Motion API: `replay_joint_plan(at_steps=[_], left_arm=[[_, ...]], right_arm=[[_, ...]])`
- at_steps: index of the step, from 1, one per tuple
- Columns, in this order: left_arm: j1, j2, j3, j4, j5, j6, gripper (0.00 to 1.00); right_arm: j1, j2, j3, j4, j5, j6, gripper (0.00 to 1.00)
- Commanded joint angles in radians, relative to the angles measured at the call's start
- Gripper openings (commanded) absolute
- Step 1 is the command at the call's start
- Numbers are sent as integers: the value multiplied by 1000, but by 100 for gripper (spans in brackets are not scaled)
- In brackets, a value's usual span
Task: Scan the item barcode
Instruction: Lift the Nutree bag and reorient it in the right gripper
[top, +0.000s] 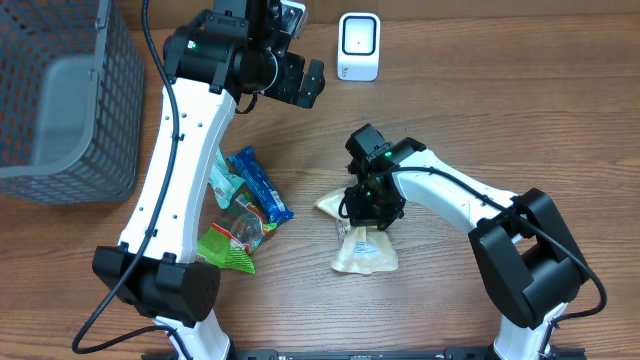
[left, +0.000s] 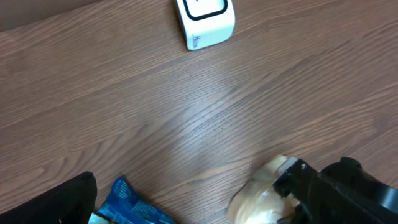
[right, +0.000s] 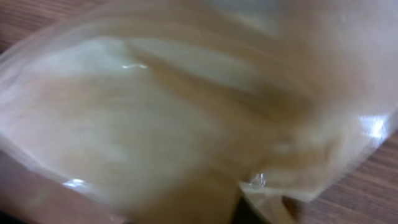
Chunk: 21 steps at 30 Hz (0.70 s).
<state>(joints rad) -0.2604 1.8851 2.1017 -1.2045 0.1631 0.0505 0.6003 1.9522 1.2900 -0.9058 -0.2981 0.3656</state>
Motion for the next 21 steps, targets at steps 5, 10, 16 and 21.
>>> replay_joint_plan(at_steps=[5,10,16,21], left_arm=[[-2,12,8,8,-53,-2,100],[1,12,8,9,-158,-21,100],[15,12,8,16,-185,-55,100],[15,12,8,16,-184,-55,100]], right_arm=[[-37,19,113,-4,22,-4,4],[-82,9,164,5,61,-3,4],[-131,-60,232,-18,61,-107,4],[-203,-94,320,-97,-191,-352,4]])
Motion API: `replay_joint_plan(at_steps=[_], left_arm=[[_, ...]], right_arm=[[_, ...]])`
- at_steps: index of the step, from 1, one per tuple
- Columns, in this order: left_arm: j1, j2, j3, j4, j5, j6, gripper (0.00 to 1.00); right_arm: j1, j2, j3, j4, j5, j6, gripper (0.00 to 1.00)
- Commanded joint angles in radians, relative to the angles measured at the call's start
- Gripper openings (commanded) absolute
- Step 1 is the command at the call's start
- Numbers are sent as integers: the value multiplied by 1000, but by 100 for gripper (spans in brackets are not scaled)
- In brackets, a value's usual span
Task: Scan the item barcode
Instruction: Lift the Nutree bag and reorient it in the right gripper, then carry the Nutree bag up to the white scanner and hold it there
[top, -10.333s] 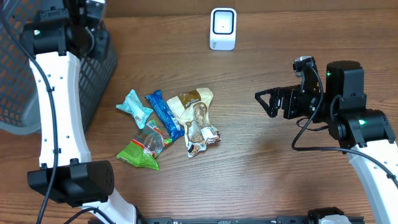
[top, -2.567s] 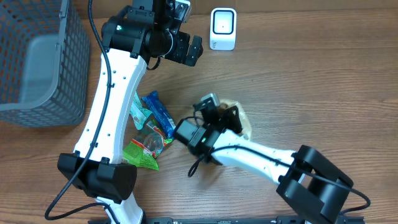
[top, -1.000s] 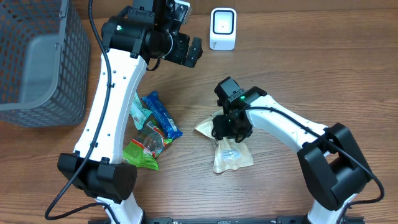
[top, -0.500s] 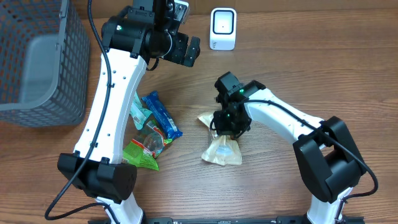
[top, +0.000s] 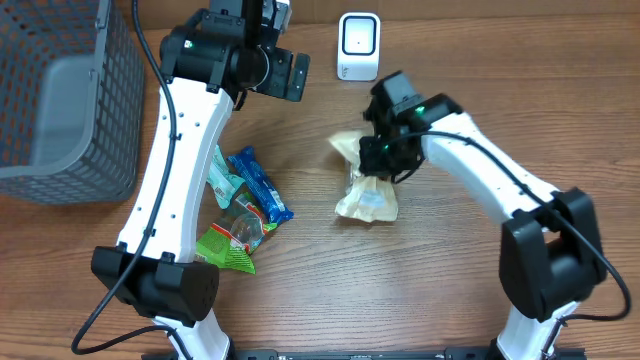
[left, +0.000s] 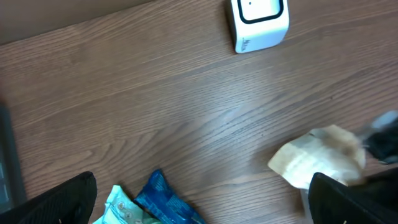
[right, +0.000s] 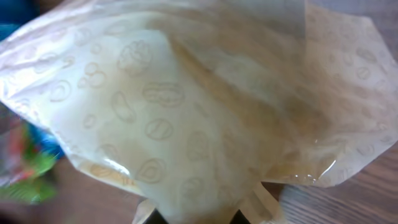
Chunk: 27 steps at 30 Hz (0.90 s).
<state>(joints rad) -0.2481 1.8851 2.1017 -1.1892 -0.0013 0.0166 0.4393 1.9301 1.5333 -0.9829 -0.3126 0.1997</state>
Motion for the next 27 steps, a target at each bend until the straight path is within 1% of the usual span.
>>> replay_joint_plan(at_steps=[1,3,7,13,15,17,18,20,23,24,27], left_arm=[[3,12,8,-1,-19,-21,100],[3,12,8,-8,-20,-21,100],[3,12,8,-16,-19,-21,100],[3,12,8,-16,-16,-21,100],[3,12,8,-20,-16,-21,100],[3,12,8,-22,-8,-21,100],[3,12,8,-23,0,-21,100],[3,12,8,-27,10,-24,100],[3,12,8,-35,17,-24,100],[3,12,8,-35,17,-24,100],[3,12,8,-35,17,-24,100]], right_arm=[[-55,-72,89,-32,-219,-214,4],[-101,-72,120,-68,-348,-278,4],[-183,-72,126,-75,-542,-314,4],[-252,-72,124,-114,-628,-368,4],[-256,-72,122,-147,-649,-401,4],[-256,-72,115,-179,-713,-463,4],[-256,-72,111,-196,-782,-502,4],[-259,-72,109,-245,-1050,-620,4],[-274,-72,109,-238,-1230,-619,4],[-282,-72,111,-238,-1257,-600,4],[-292,-72,122,-198,-1258,-473,4]])
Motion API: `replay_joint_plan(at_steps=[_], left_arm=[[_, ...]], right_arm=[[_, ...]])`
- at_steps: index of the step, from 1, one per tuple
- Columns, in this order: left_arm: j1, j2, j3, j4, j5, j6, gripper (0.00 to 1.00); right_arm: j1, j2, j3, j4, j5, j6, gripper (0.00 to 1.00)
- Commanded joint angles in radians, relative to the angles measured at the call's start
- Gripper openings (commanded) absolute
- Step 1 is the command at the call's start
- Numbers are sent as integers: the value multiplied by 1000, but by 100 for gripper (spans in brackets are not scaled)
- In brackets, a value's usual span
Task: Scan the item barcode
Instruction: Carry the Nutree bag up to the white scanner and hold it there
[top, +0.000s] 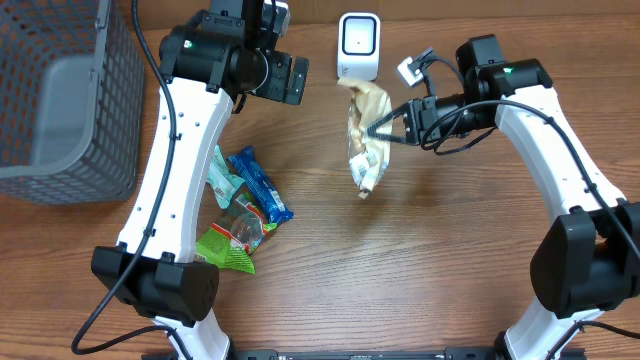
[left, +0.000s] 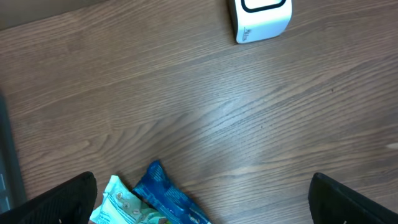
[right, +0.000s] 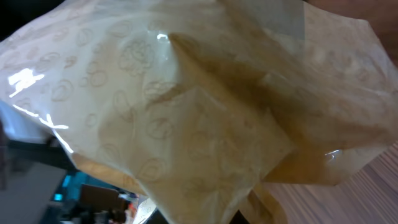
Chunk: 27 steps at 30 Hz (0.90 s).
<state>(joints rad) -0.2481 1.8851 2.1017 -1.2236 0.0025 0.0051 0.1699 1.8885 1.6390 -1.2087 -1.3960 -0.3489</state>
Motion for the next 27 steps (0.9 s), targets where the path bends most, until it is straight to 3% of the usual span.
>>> replay_joint_plan(at_steps=[1,10,24,27], left_arm=[[3,12,8,-1,13,-13,100],[3,12,8,0,13,-13,100],[35,10,31,-8,11,-39,100],[81,10,49,-15,13,-95,100]], right_arm=[[-23,-31,18,46,-174,117,4],[-24,-31,123,328,-174,537,4],[-70,-31,137,1174,-174,1254,4],[-76,-31,137,1304,-174,1292,3]])
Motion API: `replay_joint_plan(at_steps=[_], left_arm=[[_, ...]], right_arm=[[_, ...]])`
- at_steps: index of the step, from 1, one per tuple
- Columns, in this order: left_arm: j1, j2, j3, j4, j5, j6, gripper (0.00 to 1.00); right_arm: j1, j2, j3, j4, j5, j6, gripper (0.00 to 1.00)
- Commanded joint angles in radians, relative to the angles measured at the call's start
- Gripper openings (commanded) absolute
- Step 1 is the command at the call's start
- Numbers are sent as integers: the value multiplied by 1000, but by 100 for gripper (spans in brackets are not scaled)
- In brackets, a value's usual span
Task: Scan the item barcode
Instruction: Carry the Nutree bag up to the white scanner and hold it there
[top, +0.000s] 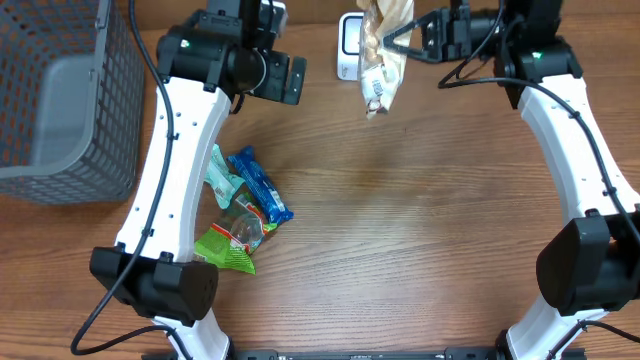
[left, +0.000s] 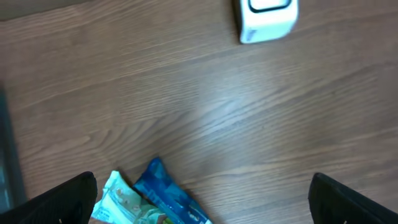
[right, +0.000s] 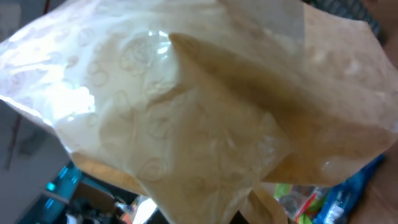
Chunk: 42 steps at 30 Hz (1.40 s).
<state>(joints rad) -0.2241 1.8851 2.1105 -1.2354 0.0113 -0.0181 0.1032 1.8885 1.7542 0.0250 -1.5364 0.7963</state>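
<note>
A beige translucent snack bag (top: 380, 50) hangs from my right gripper (top: 403, 42), which is shut on its edge. In the overhead view the bag is held high and covers part of the white barcode scanner (top: 348, 45) at the far edge of the table. The bag (right: 186, 106) fills the right wrist view and hides the fingertips. My left gripper (top: 287, 80) hovers open and holds nothing, left of the scanner. In the left wrist view the scanner (left: 268, 18) sits at the top, between the wide-apart fingers (left: 68, 199).
A grey mesh basket (top: 60, 100) stands at the far left. A pile of packets lies near the left arm: a blue one (top: 262, 185), a mint one (top: 222, 175) and a green one (top: 230, 240). The blue packet (left: 168, 199) shows in the left wrist view.
My right gripper has moved with the bag toward the far edge and higher, from just beside the scanner to over it. The left arm has barely moved.
My right gripper was shut on the beige bag lying on the table's middle. Then the bag was off the table and closer to the scanner, then hanging right beside it, and now over it. The left gripper stayed open near the scanner throughout.
</note>
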Motion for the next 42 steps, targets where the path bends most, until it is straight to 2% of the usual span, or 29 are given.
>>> replay_joint_plan(at_steps=[1,6,10,14,16,19,25,30,36,42], left_arm=[[74,10,45,-6,4,-95,100],[174,11,51,-6,8,-229,100],[221,11,51,-13,9,-259,100],[227,11,51,-24,8,-259,100],[227,11,51,-24,8,-259,100],[224,11,51,-24,8,-259,100],[224,11,51,-24,8,-259,100],[224,11,51,-24,8,-259,100],[224,11,51,-24,8,-259,100],[224,11,51,-24,8,-259,100]], right_arm=[[-10,-31,21,99,-33,140,4],[-9,-29,19,54,36,25,4],[-7,-29,19,-184,193,-183,4],[14,-29,19,-523,542,-422,4],[37,-29,19,-612,735,-484,4],[79,-29,19,-657,1013,-517,4],[197,-29,19,-637,1617,-590,4],[306,-1,19,-494,2029,-745,4],[357,116,19,-270,2190,-949,4],[369,261,19,-55,2197,-1201,4]])
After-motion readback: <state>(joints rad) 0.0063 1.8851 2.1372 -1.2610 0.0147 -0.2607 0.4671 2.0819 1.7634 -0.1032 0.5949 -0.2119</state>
